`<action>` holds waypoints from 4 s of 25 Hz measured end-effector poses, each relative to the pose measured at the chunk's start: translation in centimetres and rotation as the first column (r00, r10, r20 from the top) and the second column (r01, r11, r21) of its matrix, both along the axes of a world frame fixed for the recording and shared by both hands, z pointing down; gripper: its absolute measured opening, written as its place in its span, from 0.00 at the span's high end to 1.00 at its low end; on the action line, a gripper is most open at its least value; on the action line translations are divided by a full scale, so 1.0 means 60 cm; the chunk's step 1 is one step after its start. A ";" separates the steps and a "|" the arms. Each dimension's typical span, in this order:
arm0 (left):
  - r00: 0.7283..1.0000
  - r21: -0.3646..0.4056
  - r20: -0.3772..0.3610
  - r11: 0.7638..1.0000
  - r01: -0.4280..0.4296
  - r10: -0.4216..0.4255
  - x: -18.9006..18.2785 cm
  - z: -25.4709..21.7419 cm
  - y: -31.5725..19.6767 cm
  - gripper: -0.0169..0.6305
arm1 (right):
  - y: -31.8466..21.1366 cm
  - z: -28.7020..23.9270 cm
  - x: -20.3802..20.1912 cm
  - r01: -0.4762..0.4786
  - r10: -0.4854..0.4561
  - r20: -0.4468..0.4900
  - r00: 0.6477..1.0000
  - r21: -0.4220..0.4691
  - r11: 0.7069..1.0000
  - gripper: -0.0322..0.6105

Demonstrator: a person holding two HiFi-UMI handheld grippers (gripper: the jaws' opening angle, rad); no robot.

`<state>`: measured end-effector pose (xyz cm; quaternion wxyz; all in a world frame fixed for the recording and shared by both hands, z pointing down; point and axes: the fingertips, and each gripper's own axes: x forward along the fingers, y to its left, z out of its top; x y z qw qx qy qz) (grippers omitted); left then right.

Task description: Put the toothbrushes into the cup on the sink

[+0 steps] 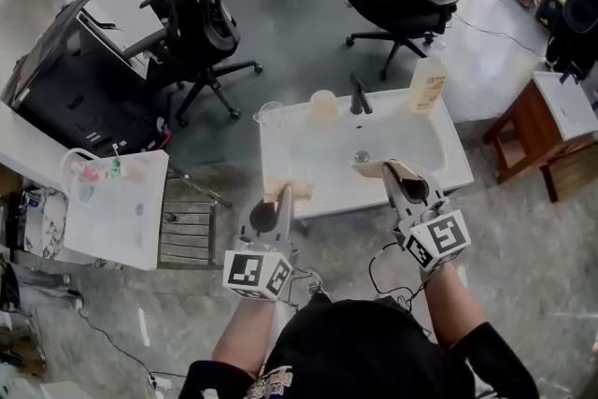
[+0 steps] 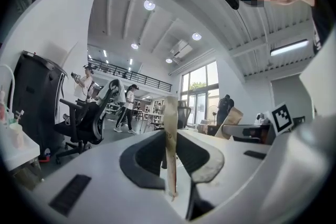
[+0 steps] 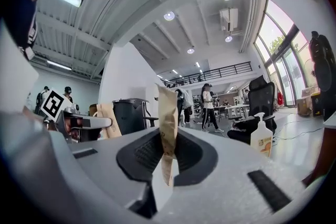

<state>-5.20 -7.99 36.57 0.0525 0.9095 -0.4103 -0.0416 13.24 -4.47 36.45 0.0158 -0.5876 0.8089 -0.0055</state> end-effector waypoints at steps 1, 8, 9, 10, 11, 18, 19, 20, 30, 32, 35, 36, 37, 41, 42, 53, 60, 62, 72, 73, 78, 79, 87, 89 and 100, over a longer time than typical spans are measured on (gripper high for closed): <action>1.000 -0.001 -0.001 1.000 -0.008 0.008 -0.010 -0.001 -0.014 0.89 | -0.011 -0.003 -0.010 -0.009 0.009 -0.002 1.000 0.003 1.000 0.88; 0.998 0.007 -0.025 0.998 -0.061 0.062 -0.066 0.000 -0.097 0.89 | -0.080 -0.009 -0.078 -0.049 0.049 -0.019 0.999 0.003 0.999 0.88; 0.997 0.007 -0.027 0.998 -0.066 0.066 -0.073 -0.001 -0.106 0.89 | -0.088 -0.009 -0.087 -0.050 0.050 -0.023 0.998 0.000 0.999 0.88; 0.997 0.006 -0.030 0.998 -0.070 0.070 -0.079 -0.001 -0.113 0.89 | -0.095 -0.009 -0.095 -0.052 0.052 -0.027 0.998 -0.003 0.999 0.88; 0.997 0.003 -0.032 0.997 -0.073 0.073 -0.085 -0.001 -0.119 0.89 | -0.101 -0.008 -0.103 -0.054 0.054 -0.031 0.998 -0.005 0.999 0.88; 0.996 -0.015 -0.037 0.997 -0.078 0.078 -0.123 -0.005 -0.153 0.89 | -0.137 -0.008 -0.149 -0.052 0.051 -0.047 0.998 -0.016 0.999 0.88; 0.997 -0.020 -0.033 0.997 -0.076 0.075 -0.126 -0.009 -0.155 0.89 | -0.140 -0.007 -0.154 -0.051 0.050 -0.048 0.998 -0.018 0.999 0.88; 0.997 -0.021 -0.032 0.997 -0.076 0.075 -0.129 -0.010 -0.157 0.89 | -0.143 -0.007 -0.158 -0.050 0.049 -0.050 0.998 -0.019 0.999 0.88; 0.996 -0.006 -0.037 0.997 -0.079 0.079 -0.116 0.000 -0.173 0.89 | -0.161 -0.003 -0.151 -0.037 0.037 -0.051 0.998 -0.017 0.999 0.88; 0.997 -0.003 -0.034 0.998 -0.069 0.069 -0.105 -0.004 -0.174 0.89 | -0.164 -0.005 -0.140 -0.027 0.026 -0.049 0.998 -0.014 1.000 0.88; 0.999 0.005 -0.029 0.999 -0.044 0.044 -0.086 -0.011 -0.171 0.89 | -0.169 -0.008 -0.119 -0.006 0.005 -0.044 0.999 -0.007 1.000 0.88; 0.999 0.007 -0.027 0.999 -0.034 0.034 -0.079 -0.014 -0.168 0.89 | -0.170 -0.008 -0.111 0.003 -0.003 -0.043 0.999 -0.006 1.000 0.88; 0.999 0.012 -0.026 1.000 -0.025 0.025 -0.073 -0.015 -0.167 0.89 | -0.173 -0.009 -0.102 0.012 -0.012 -0.043 0.999 -0.005 1.000 0.88; 1.000 0.036 -0.030 0.999 0.011 -0.010 -0.047 -0.020 -0.167 0.89 | -0.186 -0.017 -0.072 0.050 -0.050 -0.045 0.998 0.006 0.999 0.88; 0.999 0.037 -0.031 0.999 0.021 -0.020 -0.041 -0.023 -0.166 0.89 | -0.189 -0.019 -0.065 0.060 -0.059 -0.046 0.997 0.009 0.998 0.88; 0.996 0.040 0.000 0.996 0.085 -0.085 0.007 -0.030 -0.161 0.89 | -0.226 -0.008 -0.026 0.140 -0.139 -0.059 0.988 0.012 0.990 0.88; 0.995 0.037 0.012 0.994 0.102 -0.102 0.017 -0.031 -0.157 0.89 | -0.257 -0.007 -0.020 0.161 -0.159 -0.075 0.984 0.019 0.987 0.88; 0.994 0.033 0.010 0.994 0.106 -0.107 0.017 -0.029 -0.159 0.89 | -0.268 -0.007 -0.020 0.164 -0.162 -0.076 0.984 0.019 0.986 0.88; 0.993 0.013 0.018 0.993 0.115 -0.116 0.018 -0.011 -0.161 0.89 | -0.340 0.026 -0.014 0.166 -0.167 -0.103 0.981 -0.011 0.986 0.88; 0.993 0.010 0.020 0.993 0.118 -0.118 0.018 -0.009 -0.161 0.89 | -0.349 0.031 -0.012 0.164 -0.165 -0.106 0.981 -0.017 0.986 0.88; 0.990 -0.004 0.029 0.991 0.137 -0.137 0.008 0.000 -0.163 0.89 | -0.394 0.062 -0.009 0.145 -0.150 -0.118 0.982 -0.050 0.988 0.88; 0.990 -0.005 0.031 0.990 0.141 -0.141 0.004 0.001 -0.163 0.89 | -0.403 0.069 -0.010 0.144 -0.150 -0.121 0.981 -0.056 0.988 0.88; 0.985 -0.018 0.046 0.985 0.170 -0.169 -0.011 0.011 -0.162 0.89 | -0.474 0.127 -0.011 0.132 -0.147 -0.140 0.979 -0.111 0.985 0.88; 0.983 -0.026 0.048 0.983 0.180 -0.179 -0.014 0.015 -0.163 0.89 | -0.492 0.148 -0.012 0.126 -0.145 -0.147 0.978 -0.133 0.983 0.88; 0.970 -0.057 0.061 0.969 0.239 -0.235 -0.046 0.036 -0.163 0.89 | -0.552 0.259 -0.023 0.105 -0.154 -0.181 0.971 -0.252 0.962 0.88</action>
